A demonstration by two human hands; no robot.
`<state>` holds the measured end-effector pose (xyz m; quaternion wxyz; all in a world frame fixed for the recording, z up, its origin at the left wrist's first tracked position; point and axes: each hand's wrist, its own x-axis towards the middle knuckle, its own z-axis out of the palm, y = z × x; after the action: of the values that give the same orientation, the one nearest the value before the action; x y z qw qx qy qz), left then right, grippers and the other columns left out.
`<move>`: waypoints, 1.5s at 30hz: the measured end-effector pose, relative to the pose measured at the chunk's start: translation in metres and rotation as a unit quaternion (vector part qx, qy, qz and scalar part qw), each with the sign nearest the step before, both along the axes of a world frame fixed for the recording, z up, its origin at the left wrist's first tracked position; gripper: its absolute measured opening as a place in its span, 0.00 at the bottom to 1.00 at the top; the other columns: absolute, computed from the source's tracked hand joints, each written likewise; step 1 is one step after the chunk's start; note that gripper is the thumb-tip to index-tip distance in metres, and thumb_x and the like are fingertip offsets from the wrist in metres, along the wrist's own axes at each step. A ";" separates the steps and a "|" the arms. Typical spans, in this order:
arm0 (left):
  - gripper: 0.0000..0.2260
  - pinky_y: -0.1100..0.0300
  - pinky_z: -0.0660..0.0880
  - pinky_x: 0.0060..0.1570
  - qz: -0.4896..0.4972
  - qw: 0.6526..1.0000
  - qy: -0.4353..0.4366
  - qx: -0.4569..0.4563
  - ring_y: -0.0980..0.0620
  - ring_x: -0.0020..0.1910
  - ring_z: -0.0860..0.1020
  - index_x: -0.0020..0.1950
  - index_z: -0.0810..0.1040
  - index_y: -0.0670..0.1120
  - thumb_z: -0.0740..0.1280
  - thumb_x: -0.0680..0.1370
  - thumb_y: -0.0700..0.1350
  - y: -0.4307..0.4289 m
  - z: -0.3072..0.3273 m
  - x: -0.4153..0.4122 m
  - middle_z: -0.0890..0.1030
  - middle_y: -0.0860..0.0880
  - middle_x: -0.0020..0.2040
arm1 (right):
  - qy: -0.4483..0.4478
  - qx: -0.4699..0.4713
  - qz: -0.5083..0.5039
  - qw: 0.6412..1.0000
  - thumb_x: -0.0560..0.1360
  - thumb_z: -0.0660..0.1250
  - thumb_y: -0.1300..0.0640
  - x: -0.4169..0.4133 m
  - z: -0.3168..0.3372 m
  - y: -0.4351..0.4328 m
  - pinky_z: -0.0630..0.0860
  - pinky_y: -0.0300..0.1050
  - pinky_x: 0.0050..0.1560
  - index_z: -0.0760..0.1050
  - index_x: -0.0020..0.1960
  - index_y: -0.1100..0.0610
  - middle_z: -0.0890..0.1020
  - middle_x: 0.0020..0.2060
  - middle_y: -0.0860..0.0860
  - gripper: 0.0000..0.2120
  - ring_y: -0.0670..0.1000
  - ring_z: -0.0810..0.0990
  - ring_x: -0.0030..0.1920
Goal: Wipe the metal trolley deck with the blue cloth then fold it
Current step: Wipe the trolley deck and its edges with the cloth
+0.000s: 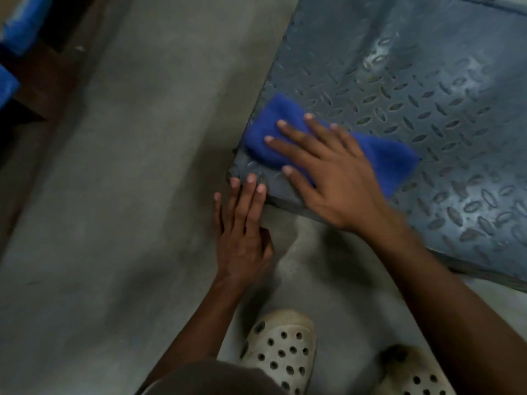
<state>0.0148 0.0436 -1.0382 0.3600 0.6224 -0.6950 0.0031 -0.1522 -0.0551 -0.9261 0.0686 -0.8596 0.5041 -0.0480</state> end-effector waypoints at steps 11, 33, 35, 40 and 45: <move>0.19 0.37 0.61 0.80 -0.119 0.984 0.135 -0.002 0.36 0.76 0.74 0.68 0.81 0.35 0.60 0.79 0.31 -0.048 0.027 0.055 0.79 0.39 0.71 | -0.003 -0.003 -0.068 0.998 0.87 0.53 0.42 0.018 -0.015 -0.002 0.49 0.61 0.84 0.58 0.85 0.39 0.59 0.85 0.43 0.26 0.55 0.51 0.87; 0.21 0.57 0.52 0.84 -0.208 0.912 0.214 0.281 0.67 0.78 0.66 0.74 0.73 0.54 0.61 0.81 0.56 -0.182 0.065 0.141 0.73 0.53 0.76 | -0.090 -0.017 -0.056 0.994 0.86 0.55 0.39 0.100 -0.018 0.016 0.52 0.63 0.84 0.68 0.80 0.37 0.65 0.83 0.43 0.23 0.56 0.54 0.86; 0.21 0.50 0.55 0.84 -0.201 0.887 0.281 0.307 0.60 0.77 0.71 0.73 0.75 0.54 0.59 0.81 0.53 -0.182 0.061 0.146 0.73 0.48 0.76 | -0.106 -0.025 -0.021 0.994 0.85 0.59 0.42 0.122 -0.022 0.015 0.54 0.63 0.83 0.71 0.78 0.37 0.68 0.81 0.42 0.22 0.56 0.57 0.85; 0.18 0.43 0.59 0.84 -0.171 0.818 0.408 0.367 0.48 0.80 0.70 0.71 0.81 0.56 0.63 0.82 0.47 -0.184 0.062 0.139 0.76 0.48 0.77 | -0.103 -0.021 0.053 0.993 0.85 0.58 0.43 0.076 -0.018 -0.003 0.57 0.60 0.82 0.73 0.77 0.36 0.71 0.79 0.40 0.20 0.56 0.61 0.84; 0.25 0.54 0.56 0.82 -0.127 0.893 0.270 0.337 0.49 0.80 0.67 0.82 0.69 0.50 0.59 0.86 0.56 -0.158 0.058 0.101 0.75 0.49 0.77 | -0.052 -0.031 -0.204 0.977 0.88 0.46 0.41 -0.015 -0.006 -0.028 0.58 0.68 0.81 0.61 0.83 0.39 0.64 0.84 0.46 0.25 0.59 0.56 0.85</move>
<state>0.1162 -0.1146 -0.9800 0.3004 0.5895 -0.6033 -0.4452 -0.1672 -0.0834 -0.9323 0.0571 -0.7368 0.6628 -0.1208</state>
